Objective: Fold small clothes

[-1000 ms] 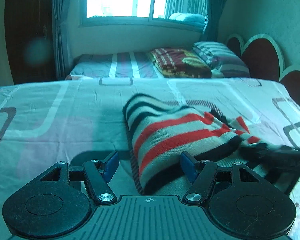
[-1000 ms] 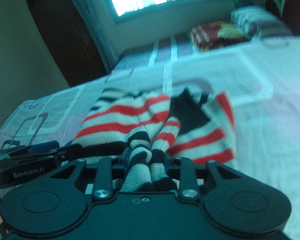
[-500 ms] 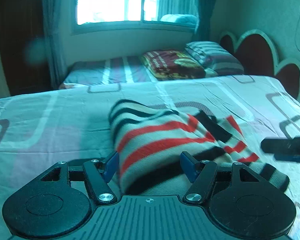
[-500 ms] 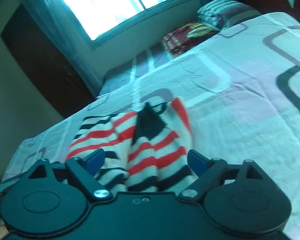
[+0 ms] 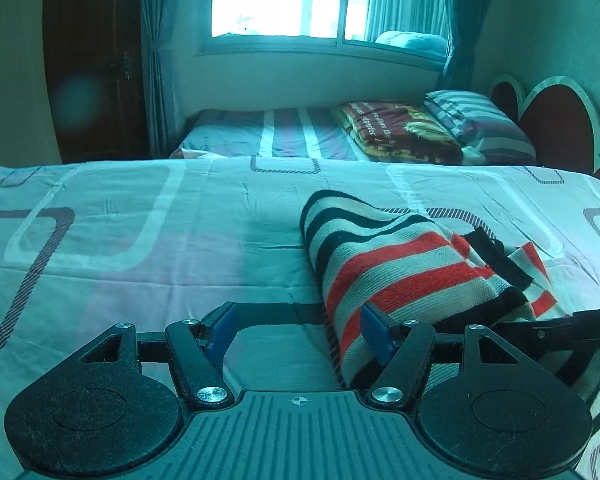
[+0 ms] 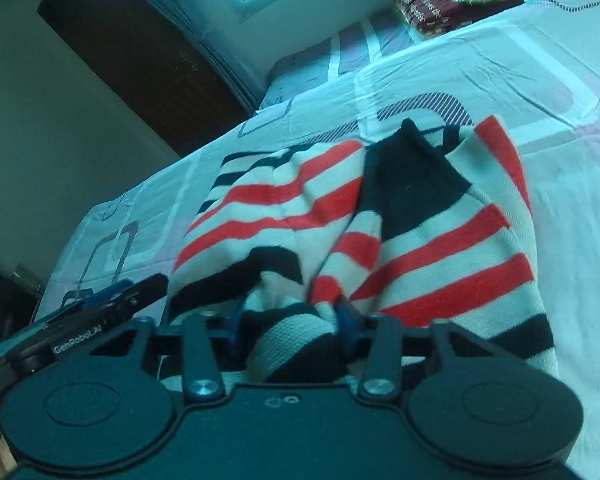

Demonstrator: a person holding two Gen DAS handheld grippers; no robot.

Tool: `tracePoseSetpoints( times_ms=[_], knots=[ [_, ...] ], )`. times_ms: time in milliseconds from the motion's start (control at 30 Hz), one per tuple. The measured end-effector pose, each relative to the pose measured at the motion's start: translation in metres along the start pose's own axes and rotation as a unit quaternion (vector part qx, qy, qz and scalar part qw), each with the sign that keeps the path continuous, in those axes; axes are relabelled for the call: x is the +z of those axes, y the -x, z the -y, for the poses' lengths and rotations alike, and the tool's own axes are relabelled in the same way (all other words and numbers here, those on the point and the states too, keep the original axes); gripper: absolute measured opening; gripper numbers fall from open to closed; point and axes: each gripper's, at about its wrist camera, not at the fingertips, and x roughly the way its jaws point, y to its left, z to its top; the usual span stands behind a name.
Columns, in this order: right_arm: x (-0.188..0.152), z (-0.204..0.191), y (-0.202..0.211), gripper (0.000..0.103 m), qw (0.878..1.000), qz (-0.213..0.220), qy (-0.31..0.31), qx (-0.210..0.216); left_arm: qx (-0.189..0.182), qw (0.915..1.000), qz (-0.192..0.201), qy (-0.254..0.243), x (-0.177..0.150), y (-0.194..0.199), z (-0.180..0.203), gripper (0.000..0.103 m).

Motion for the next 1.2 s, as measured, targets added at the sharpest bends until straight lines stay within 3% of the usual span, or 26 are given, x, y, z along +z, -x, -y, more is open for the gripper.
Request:
tracePoseSetpoints(
  times_ms=[133,333,433,567,600,733,833,933,1033,1100,1167,1200],
  knots=[
    [-0.005,-0.016,0.018,0.029,0.998,0.049,0.037,-0.02,0.002,1.0,0.006,0.0,0.001,-0.001,0.002,0.067],
    [-0.008,-0.02,0.064,0.026,0.986,0.126,0.08,-0.074,-0.037,0.9991,0.017,-0.011,0.008,0.001,0.027,0.067],
    [-0.015,-0.001,0.073,0.026,0.984,0.127,0.067,-0.106,-0.061,0.9976,0.022,-0.025,0.009,0.002,0.048,0.067],
    [-0.033,0.026,0.054,0.027,0.979,0.107,0.065,-0.16,-0.081,0.9951,0.017,-0.056,0.001,-0.004,0.078,0.07],
    [-0.036,0.032,0.042,0.032,0.979,0.088,0.063,-0.17,-0.077,0.9946,0.005,-0.069,-0.003,-0.009,0.086,0.073],
    [-0.032,0.031,0.051,0.04,0.981,0.099,0.037,-0.166,-0.073,0.9932,-0.003,-0.09,-0.009,-0.013,0.095,0.075],
    [-0.03,0.015,0.08,0.042,0.974,0.139,0.056,-0.17,-0.078,0.9938,-0.012,-0.079,-0.005,-0.008,0.091,0.076],
    [-0.03,-0.003,0.097,0.04,0.974,0.156,0.076,-0.143,-0.074,0.994,-0.013,-0.08,-0.005,-0.001,0.092,0.076],
    [-0.035,-0.011,0.085,0.035,0.978,0.125,0.098,-0.133,-0.065,0.9931,-0.019,-0.095,-0.008,-0.005,0.1,0.076],
    [-0.045,-0.004,0.074,0.034,0.979,0.099,0.099,-0.148,-0.066,0.9935,-0.025,-0.089,-0.008,-0.008,0.099,0.076],
    [-0.059,0.015,0.062,0.034,0.979,0.063,0.085,-0.174,-0.066,0.9941,-0.036,-0.078,-0.008,-0.011,0.096,0.086],
    [-0.065,0.027,0.062,0.03,0.982,0.063,0.066,-0.164,-0.067,0.9942,-0.044,-0.072,-0.009,-0.013,0.095,0.087]
  ],
)
